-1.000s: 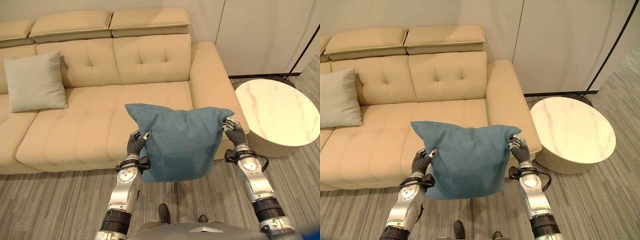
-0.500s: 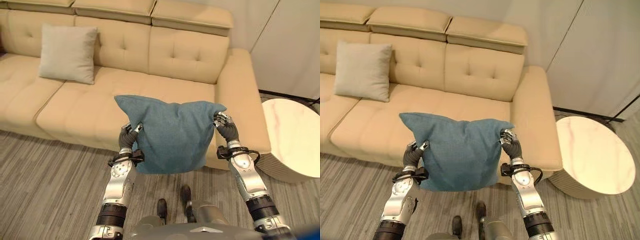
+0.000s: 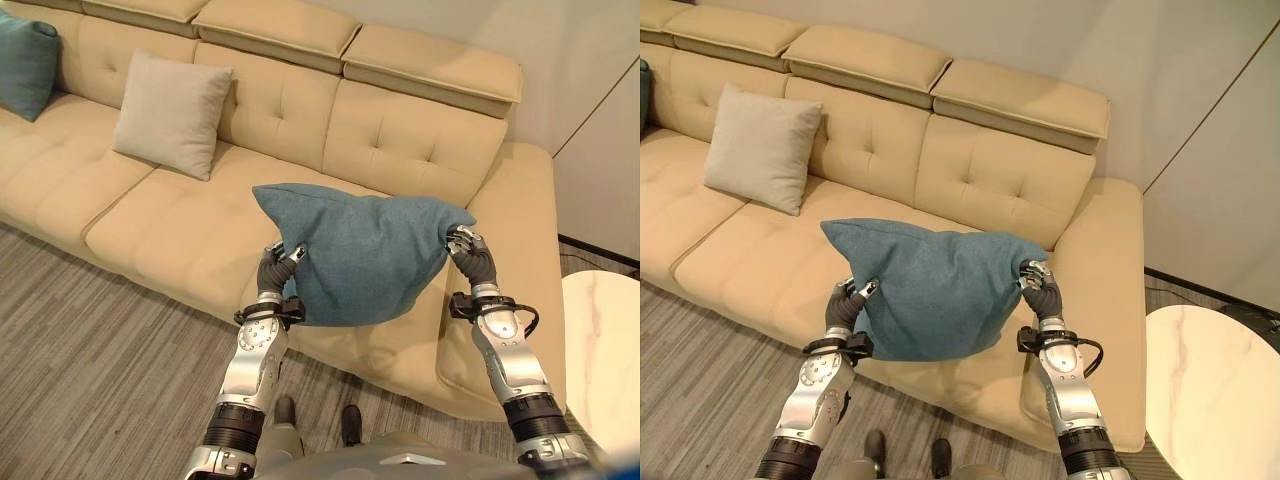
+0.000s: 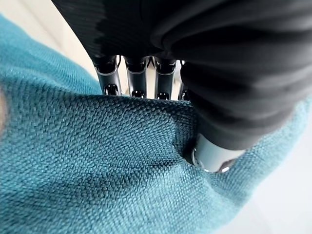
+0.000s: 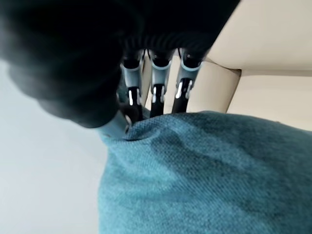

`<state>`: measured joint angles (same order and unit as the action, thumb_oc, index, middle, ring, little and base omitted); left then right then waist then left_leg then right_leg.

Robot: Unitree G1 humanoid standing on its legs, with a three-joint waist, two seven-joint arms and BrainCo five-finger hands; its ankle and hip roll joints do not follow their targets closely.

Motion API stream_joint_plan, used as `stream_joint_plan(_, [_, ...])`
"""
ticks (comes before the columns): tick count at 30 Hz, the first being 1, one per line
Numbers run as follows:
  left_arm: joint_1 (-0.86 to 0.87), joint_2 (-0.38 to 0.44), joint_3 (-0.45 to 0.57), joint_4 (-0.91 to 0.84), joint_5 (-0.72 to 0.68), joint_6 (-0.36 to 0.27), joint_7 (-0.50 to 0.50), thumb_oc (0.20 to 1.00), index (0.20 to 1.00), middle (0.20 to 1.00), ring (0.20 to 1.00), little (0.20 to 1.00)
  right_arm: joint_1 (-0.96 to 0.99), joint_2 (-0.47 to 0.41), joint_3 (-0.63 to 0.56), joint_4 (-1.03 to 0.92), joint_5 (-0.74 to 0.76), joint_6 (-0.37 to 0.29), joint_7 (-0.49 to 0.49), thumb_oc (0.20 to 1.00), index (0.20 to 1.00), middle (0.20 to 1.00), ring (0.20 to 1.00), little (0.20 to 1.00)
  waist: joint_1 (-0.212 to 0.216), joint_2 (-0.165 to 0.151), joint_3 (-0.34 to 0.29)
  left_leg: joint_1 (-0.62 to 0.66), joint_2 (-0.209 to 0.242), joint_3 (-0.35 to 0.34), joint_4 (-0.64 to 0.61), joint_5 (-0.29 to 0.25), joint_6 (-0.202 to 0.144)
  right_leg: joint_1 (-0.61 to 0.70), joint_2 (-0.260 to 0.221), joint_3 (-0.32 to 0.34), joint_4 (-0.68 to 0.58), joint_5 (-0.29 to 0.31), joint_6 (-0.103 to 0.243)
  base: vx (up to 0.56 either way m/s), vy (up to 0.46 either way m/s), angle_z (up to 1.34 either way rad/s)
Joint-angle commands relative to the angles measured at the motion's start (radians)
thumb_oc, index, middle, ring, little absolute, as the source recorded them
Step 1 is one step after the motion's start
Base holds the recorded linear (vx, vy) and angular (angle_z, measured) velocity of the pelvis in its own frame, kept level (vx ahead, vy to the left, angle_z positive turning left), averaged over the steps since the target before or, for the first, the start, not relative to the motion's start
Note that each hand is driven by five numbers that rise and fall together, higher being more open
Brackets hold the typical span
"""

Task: Pick up all the scattered cushions and arrange them neatly on the sofa.

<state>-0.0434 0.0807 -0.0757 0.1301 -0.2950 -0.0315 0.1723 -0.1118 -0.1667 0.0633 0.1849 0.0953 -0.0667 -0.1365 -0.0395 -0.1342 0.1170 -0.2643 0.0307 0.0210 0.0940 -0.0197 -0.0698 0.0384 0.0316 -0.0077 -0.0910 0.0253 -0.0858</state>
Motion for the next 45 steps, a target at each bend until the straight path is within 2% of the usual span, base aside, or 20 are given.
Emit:
stream_joint_plan(1, [-0.104,-0.035,-0.028,-0.128,-0.042,-0.107,-0.053,0.200,0.200,0.200,0.200,0.200,-0.035,0.028,0.050,-0.052,0.020,-0.079,0.031,0.200,0.200,0.200,0.200,0.200,0.038,0.025,-0.020,0.031,-0.041,-0.028,-0.014,0.041,0.023,0.038,-0.020,0.079,0.033,0.014,0.116,0.09,0.076,-0.55])
stream_joint_plan(2, [-0.104,-0.035,-0.028,-0.128,-0.042,-0.107,-0.053,0.200,0.200,0.200,0.200,0.200,-0.035,0.028,0.050,-0.052,0.020,-0.079,0.031,0.200,0.200,0.200,0.200,0.200,0.038,0.024,-0.019,0.032,-0.041,-0.027,-0.013,0.040,0.023,0.039,-0.020,0.079,0.034,0.013,0.117,0.15,0.157,-0.73])
stream_joint_plan(3, [-0.099,-0.038,-0.018,-0.135,-0.046,-0.107,-0.053,0.200,0.200,0.200,0.200,0.200,-0.043,0.030,0.054,-0.044,0.022,-0.078,0.035,0.200,0.200,0.200,0.200,0.200,0.052,0.044,-0.021,0.065,-0.041,-0.071,-0.037,0.041,0.019,0.041,-0.010,0.116,0.069,-0.005,0.117,0.15,0.182,-0.87])
stream_joint_plan(4, [-0.095,-0.040,-0.014,-0.134,-0.042,-0.105,-0.057,0.200,0.200,0.200,0.200,0.200,-0.044,0.030,0.058,-0.039,0.022,-0.079,0.038,0.200,0.200,0.200,0.200,0.200,0.052,0.050,-0.028,0.087,-0.040,-0.083,-0.044,0.040,0.019,0.042,-0.011,0.124,0.082,-0.014,0.120,0.21,0.250,-0.55])
stream_joint_plan(7, [-0.091,-0.043,-0.014,-0.139,-0.039,-0.105,-0.063,0.200,0.200,0.200,0.200,0.200,-0.048,0.030,0.063,-0.043,0.018,-0.081,0.044,0.200,0.200,0.200,0.200,0.200,0.048,0.061,-0.041,0.128,-0.033,-0.068,-0.057,0.033,0.025,0.036,-0.020,0.149,0.144,-0.028,0.123,0.17,0.208,-0.54])
stream_joint_plan(11, [-0.083,-0.033,-0.002,-0.152,-0.032,-0.103,-0.060,0.200,0.200,0.200,0.200,0.200,-0.056,0.043,0.062,-0.048,0.013,-0.078,0.050,0.200,0.200,0.200,0.200,0.200,0.058,0.070,-0.047,0.185,-0.039,-0.024,-0.060,0.005,0.051,0.015,-0.042,0.169,0.215,-0.007,0.163,0.12,0.163,-0.34])
stream_joint_plan(12, [-0.083,-0.033,-0.002,-0.152,-0.032,-0.103,-0.060,0.200,0.200,0.200,0.200,0.200,-0.056,0.043,0.062,-0.048,0.013,-0.078,0.050,0.200,0.200,0.200,0.200,0.200,0.058,0.070,-0.047,0.185,-0.039,-0.024,-0.060,0.005,0.051,0.015,-0.042,0.169,0.215,-0.007,0.163,0.09,0.194,-0.80])
stream_joint_plan(13, [-0.076,-0.021,0.013,-0.157,-0.030,-0.106,-0.056,0.200,0.200,0.200,0.200,0.200,-0.063,0.064,0.071,-0.050,0.011,-0.076,0.060,0.200,0.200,0.200,0.200,0.200,0.070,0.086,-0.042,0.223,-0.032,0.020,-0.078,-0.001,0.062,-0.037,-0.053,0.161,0.309,0.039,0.199,0.06,0.180,-0.73])
stream_joint_plan(14, [-0.076,-0.020,0.016,-0.154,-0.028,-0.107,-0.051,0.200,0.200,0.200,0.200,0.200,-0.058,0.076,0.075,-0.053,0.016,-0.077,0.066,0.200,0.200,0.200,0.200,0.200,0.072,0.092,-0.040,0.239,-0.029,0.033,-0.086,-0.005,0.062,-0.056,-0.063,0.128,0.320,0.042,0.205,0.08,0.197,-0.86])
stream_joint_plan(15, [-0.075,-0.020,0.019,-0.152,-0.027,-0.109,-0.049,0.200,0.200,0.200,0.200,0.200,-0.057,0.078,0.076,-0.049,0.017,-0.077,0.068,0.200,0.200,0.200,0.200,0.200,0.071,0.094,-0.042,0.254,-0.031,0.040,-0.099,-0.006,0.061,-0.062,-0.068,0.099,0.295,0.040,0.205,0.12,0.052,-1.21])
stream_joint_plan(16, [-0.068,-0.022,0.017,-0.153,-0.029,-0.114,-0.047,0.200,0.200,0.200,0.200,0.200,-0.058,0.083,0.088,-0.046,0.021,-0.078,0.069,0.200,0.200,0.200,0.200,0.200,0.071,0.099,-0.052,0.293,-0.034,0.051,-0.132,-0.011,0.061,-0.082,-0.074,0.036,0.226,0.042,0.198,0.11,0.011,-1.44])
stream_joint_plan(17, [-0.067,-0.022,0.017,-0.153,-0.029,-0.114,-0.047,0.200,0.200,0.200,0.200,0.200,-0.058,0.083,0.088,-0.046,0.021,-0.078,0.069,0.200,0.200,0.200,0.200,0.200,0.069,0.099,-0.050,0.297,-0.034,0.049,-0.134,-0.011,0.061,-0.078,-0.074,0.034,0.225,0.042,0.198,0.15,-0.007,-1.29])
stream_joint_plan(18, [-0.057,-0.023,0.008,-0.154,-0.029,-0.116,-0.046,0.200,0.200,0.200,0.200,0.200,-0.046,0.090,0.094,-0.048,0.023,-0.075,0.076,0.200,0.200,0.200,0.200,0.200,0.067,0.098,-0.054,0.313,-0.039,0.055,-0.150,-0.013,0.062,-0.074,-0.069,0.007,0.179,0.035,0.179,0.09,-0.026,-0.52])
stream_joint_plan(19, [-0.051,-0.024,0.009,-0.153,-0.035,-0.113,-0.045,0.200,0.200,0.200,0.200,0.200,-0.041,0.091,0.094,-0.039,0.023,-0.069,0.077,0.200,0.200,0.200,0.200,0.200,0.064,0.098,-0.058,0.320,-0.036,0.052,-0.149,-0.014,0.059,-0.060,-0.077,-0.004,0.155,0.036,0.186,0.11,-0.039,-0.13])
stream_joint_plan(21, [-0.058,-0.033,0.005,-0.140,-0.042,-0.112,-0.040,0.200,0.200,0.200,0.200,0.200,-0.023,0.092,0.091,-0.046,0.019,-0.073,0.078,0.200,0.200,0.200,0.200,0.200,0.053,0.089,-0.064,0.323,-0.046,0.039,-0.150,-0.013,0.056,-0.049,-0.060,0.035,0.141,0.038,0.172,0.07,-0.063,0.11])
stream_joint_plan(23, [-0.064,-0.032,0.010,-0.131,-0.044,-0.123,-0.042,0.200,0.200,0.200,0.200,0.200,-0.028,0.072,0.089,-0.039,0.014,-0.077,0.067,0.200,0.200,0.200,0.200,0.200,0.052,0.091,-0.071,0.345,-0.045,0.043,-0.173,-0.013,0.055,-0.031,-0.061,0.035,0.107,0.046,0.170,0.11,-0.077,0.30])
stream_joint_plan(29, [-0.068,-0.056,-0.014,-0.114,-0.046,-0.114,-0.049,0.200,0.200,0.200,0.200,0.200,-0.003,0.032,0.053,-0.039,0.019,-0.061,0.057,0.200,0.200,0.200,0.200,0.200,0.015,0.101,-0.097,0.364,-0.044,0.033,-0.181,-0.033,0.054,0.042,-0.048,0.037,0.004,0.053,0.155,0.11,-0.088,0.12])
stream_joint_plan(36, [-0.145,-0.051,-0.038,-0.084,-0.027,-0.106,-0.026,0.200,0.200,0.200,0.200,0.200,-0.049,0.009,0.060,-0.046,0.016,-0.056,0.028,0.200,0.200,0.200,0.200,0.200,-0.008,0.110,-0.106,0.365,-0.039,0.043,-0.181,-0.046,0.051,0.045,-0.040,0.037,0.004,0.031,0.157,0.05,-0.031,0.04])
stream_joint_plan(40, [-0.230,-0.037,-0.059,-0.051,-0.016,-0.111,0.008,0.200,0.200,0.200,0.200,0.200,-0.143,-0.007,0.092,-0.038,0.002,-0.056,-0.019,0.200,0.200,0.200,0.200,0.200,-0.020,0.117,-0.091,0.332,-0.039,0.042,-0.181,-0.040,0.048,0.013,-0.036,0.037,0.004,0.032,0.156,-0.02,-0.001,0.01])
stream_joint_plan(45, [-0.372,-0.041,-0.094,0.023,-0.037,-0.136,0.068,0.200,0.200,0.200,0.200,0.200,-0.296,-0.005,0.145,-0.007,-0.010,-0.060,-0.106,0.200,0.200,0.200,0.200,0.200,-0.029,0.122,-0.026,0.250,-0.046,0.033,-0.181,-0.019,0.046,-0.067,-0.031,0.037,0.004,0.045,0.148,-0.11,-0.012,0.14])
